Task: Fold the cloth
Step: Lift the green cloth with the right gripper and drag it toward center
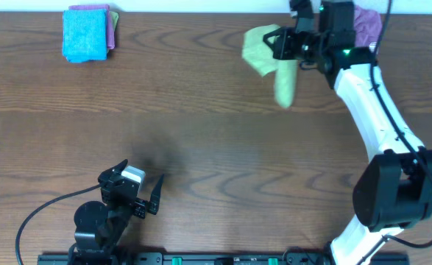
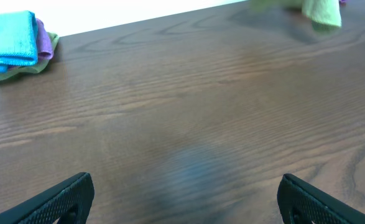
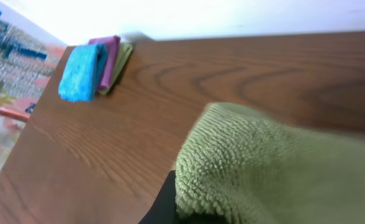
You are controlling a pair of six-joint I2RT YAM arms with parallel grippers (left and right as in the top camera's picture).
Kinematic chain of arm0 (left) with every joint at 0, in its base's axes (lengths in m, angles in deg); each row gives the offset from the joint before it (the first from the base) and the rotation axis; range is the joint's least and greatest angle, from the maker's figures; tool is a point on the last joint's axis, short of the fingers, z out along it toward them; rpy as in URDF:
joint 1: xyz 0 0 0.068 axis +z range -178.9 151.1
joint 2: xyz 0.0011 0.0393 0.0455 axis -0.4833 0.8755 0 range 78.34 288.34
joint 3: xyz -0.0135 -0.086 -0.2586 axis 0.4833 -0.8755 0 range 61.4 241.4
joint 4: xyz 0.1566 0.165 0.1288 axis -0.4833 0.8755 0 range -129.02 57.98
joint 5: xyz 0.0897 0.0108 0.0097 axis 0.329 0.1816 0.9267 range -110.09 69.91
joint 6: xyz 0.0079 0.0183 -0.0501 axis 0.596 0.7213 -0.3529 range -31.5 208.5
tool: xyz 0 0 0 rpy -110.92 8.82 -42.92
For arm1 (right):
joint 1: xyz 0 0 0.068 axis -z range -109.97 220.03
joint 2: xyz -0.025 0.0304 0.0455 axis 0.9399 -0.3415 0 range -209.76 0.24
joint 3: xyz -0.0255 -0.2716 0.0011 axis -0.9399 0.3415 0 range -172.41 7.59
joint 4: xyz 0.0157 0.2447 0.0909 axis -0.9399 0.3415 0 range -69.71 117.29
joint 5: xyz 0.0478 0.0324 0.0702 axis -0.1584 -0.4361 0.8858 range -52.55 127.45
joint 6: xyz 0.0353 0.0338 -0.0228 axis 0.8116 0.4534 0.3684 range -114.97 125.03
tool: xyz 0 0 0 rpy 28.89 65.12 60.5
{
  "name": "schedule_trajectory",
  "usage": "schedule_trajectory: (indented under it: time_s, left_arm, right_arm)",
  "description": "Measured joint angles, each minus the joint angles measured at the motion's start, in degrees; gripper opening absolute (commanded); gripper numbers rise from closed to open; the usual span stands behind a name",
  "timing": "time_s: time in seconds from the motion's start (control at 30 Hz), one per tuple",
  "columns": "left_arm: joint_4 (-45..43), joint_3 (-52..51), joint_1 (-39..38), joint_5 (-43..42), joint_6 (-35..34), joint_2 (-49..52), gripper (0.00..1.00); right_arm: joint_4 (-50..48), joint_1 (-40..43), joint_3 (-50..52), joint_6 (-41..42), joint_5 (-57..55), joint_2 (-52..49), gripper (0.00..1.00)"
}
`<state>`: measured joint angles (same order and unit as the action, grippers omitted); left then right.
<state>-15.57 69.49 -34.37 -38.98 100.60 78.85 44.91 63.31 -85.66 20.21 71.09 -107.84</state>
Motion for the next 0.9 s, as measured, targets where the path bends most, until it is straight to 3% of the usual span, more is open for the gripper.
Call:
schedule_trajectory:
  time_s: [0.2,0.23,0.27,0.3,0.4,0.57,0.7,0.9]
  left_arm:
    - [0.0,0.0,0.0,0.0,0.0,0.0,0.95]
    - [0.0,0.0,0.0,0.0,0.0,0.0,0.95]
    - [0.0,0.0,0.0,0.0,0.0,0.0,0.95]
    - [0.0,0.0,0.0,0.0,0.0,0.0,0.95]
    - [0.0,0.0,0.0,0.0,0.0,0.0,0.95]
    - [0.0,0.0,0.0,0.0,0.0,0.0,0.95]
    - [0.0,0.0,0.0,0.0,0.0,0.0,0.95]
    - [0.0,0.0,0.0,0.0,0.0,0.0,0.95]
  right_arm:
    - [16.1,-9.0,-2.1,-4.5,4.3,0.0,0.02]
    - [19.7,-11.7,-2.2,-7.1,4.5,0.0,0.37]
    - [23.1,-14.8,-2.2,-9.9,3.9,0.0,0.87]
    - [25.0,-17.6,-2.2,-12.1,2.2,0.0,0.99]
    - [26.2,-21.7,-2.2,-16.1,-4.6,0.0,0.99]
    - [25.0,-18.7,-2.2,-21.0,-14.5,0.0,0.99]
    - [23.7,-16.1,-2.2,-23.1,-16.9,-2.3,0.89]
    - [20.5,-15.5,-2.2,-23.8,-18.2,-12.2,0.90]
